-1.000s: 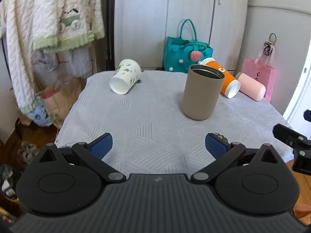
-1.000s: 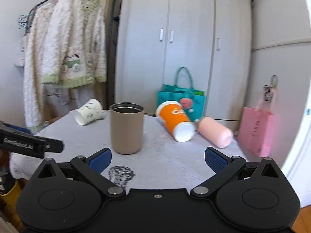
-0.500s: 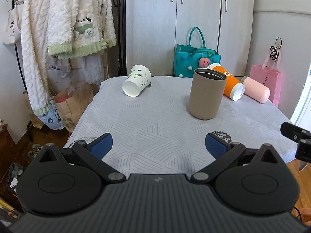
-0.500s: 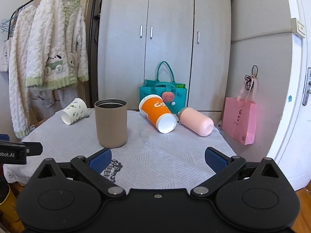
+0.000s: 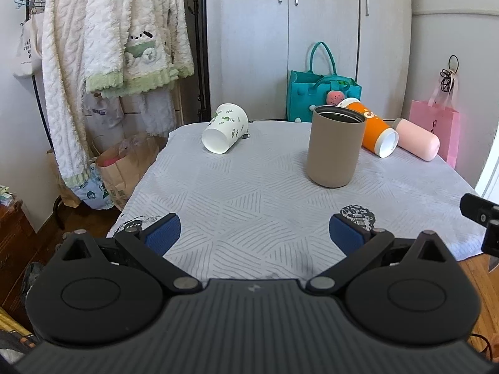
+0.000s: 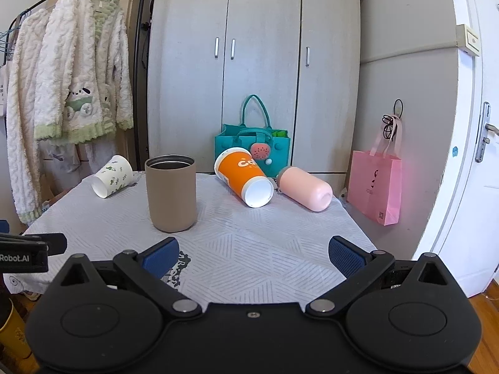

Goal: Flip cup upright

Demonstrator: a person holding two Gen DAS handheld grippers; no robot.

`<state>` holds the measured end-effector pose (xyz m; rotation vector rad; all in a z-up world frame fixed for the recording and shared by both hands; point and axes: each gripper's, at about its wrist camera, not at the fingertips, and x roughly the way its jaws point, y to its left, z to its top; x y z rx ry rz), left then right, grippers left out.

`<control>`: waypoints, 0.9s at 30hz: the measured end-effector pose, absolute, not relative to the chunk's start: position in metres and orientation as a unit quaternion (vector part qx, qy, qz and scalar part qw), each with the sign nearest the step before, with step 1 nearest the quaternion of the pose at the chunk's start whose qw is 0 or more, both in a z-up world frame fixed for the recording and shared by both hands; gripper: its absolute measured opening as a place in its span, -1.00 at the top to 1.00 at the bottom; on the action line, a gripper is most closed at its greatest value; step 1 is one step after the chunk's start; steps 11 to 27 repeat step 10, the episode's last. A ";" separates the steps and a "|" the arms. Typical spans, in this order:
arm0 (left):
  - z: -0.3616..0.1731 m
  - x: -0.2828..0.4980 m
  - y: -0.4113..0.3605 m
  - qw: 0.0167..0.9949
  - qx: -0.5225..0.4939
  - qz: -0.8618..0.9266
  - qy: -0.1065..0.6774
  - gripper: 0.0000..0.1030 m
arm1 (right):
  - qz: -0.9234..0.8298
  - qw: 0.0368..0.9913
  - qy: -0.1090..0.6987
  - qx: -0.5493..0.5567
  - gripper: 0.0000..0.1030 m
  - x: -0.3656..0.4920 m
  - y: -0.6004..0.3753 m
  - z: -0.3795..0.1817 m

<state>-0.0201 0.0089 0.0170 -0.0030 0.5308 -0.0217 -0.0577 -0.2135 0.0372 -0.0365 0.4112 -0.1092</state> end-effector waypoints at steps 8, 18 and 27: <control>0.016 -0.020 0.010 0.966 0.002 -0.007 0.259 -1.00 | -0.060 0.976 0.210 -0.009 -1.00 -0.055 -0.218 0.035; 0.016 -0.018 0.010 0.965 0.001 -0.009 0.262 -1.00 | -0.060 0.976 0.211 -0.009 -1.00 -0.055 -0.218 0.034; 0.016 -0.018 0.010 0.965 0.001 -0.009 0.262 -1.00 | -0.060 0.976 0.211 -0.009 -1.00 -0.055 -0.218 0.034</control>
